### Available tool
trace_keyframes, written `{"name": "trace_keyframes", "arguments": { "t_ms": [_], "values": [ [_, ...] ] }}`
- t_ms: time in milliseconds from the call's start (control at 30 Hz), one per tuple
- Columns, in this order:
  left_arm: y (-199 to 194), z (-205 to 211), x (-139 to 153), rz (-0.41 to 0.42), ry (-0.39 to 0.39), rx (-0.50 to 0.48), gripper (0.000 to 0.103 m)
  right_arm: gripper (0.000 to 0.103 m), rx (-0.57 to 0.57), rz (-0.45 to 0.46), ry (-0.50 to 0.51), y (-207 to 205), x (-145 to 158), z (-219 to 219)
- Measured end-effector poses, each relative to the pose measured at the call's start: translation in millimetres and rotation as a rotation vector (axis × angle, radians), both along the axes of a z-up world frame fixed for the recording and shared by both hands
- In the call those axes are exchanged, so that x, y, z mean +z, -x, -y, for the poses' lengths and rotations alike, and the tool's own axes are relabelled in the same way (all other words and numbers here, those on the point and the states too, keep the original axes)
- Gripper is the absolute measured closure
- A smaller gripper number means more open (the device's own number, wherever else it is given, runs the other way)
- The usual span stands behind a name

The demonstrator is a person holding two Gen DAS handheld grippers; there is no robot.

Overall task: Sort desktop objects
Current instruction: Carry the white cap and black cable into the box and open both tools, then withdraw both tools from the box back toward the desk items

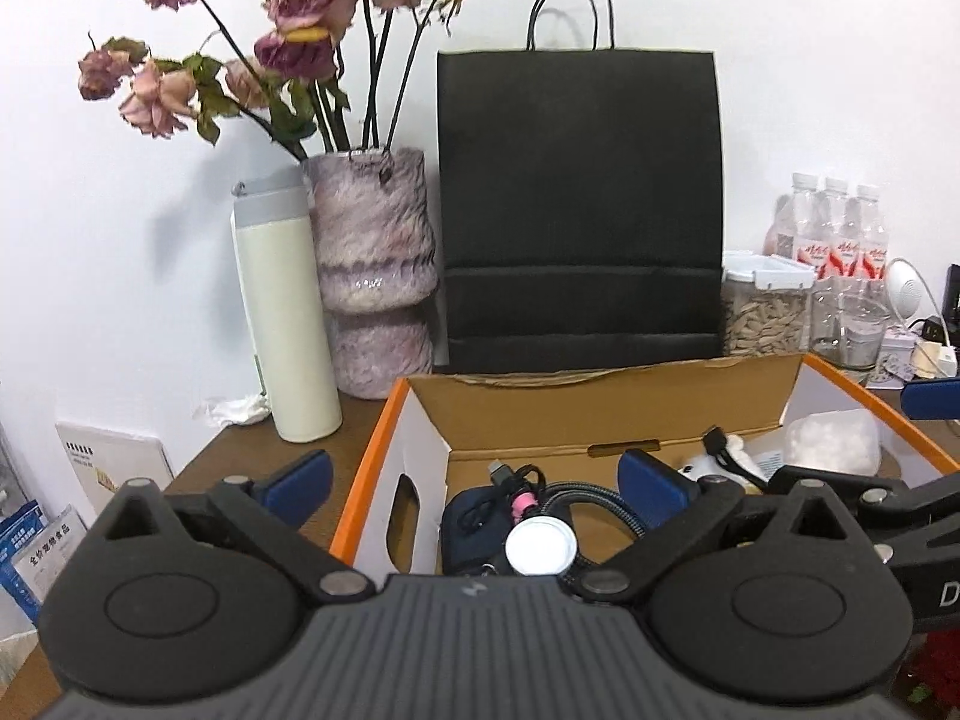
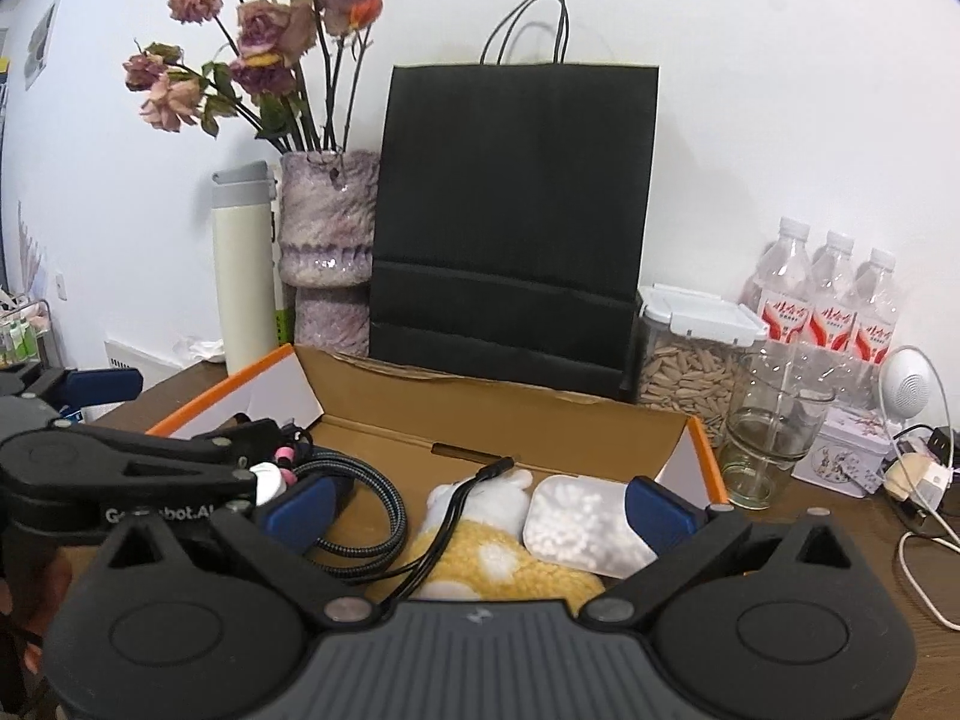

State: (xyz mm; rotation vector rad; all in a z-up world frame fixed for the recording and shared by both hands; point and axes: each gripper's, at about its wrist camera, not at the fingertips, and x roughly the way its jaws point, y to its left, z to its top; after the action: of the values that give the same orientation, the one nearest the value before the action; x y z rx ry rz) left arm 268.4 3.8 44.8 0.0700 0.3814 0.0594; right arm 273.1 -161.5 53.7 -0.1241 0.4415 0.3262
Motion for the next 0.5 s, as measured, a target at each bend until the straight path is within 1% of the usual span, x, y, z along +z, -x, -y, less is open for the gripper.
{"name": "trace_keyframes", "arguments": {
  "t_ms": [200, 333, 500],
  "values": [
    [19.2, -4.2, 10.3, 0.018, 0.026, -0.013, 0.000, 0.000, -0.019, 0.016, -0.011, 19.6, 6.5, 14.2],
    [33.5, -9.1, 15.9, 0.022, 0.032, -0.001, 0.000, 0.000, -0.042, 0.018, -0.018, 32.3, 8.1, 26.4],
    [50.7, -21.2, 20.7, 0.003, 0.057, -0.005, 0.000, 0.000, -0.081, 0.014, -0.007, 48.7, 4.4, 46.3]
  ]
}}
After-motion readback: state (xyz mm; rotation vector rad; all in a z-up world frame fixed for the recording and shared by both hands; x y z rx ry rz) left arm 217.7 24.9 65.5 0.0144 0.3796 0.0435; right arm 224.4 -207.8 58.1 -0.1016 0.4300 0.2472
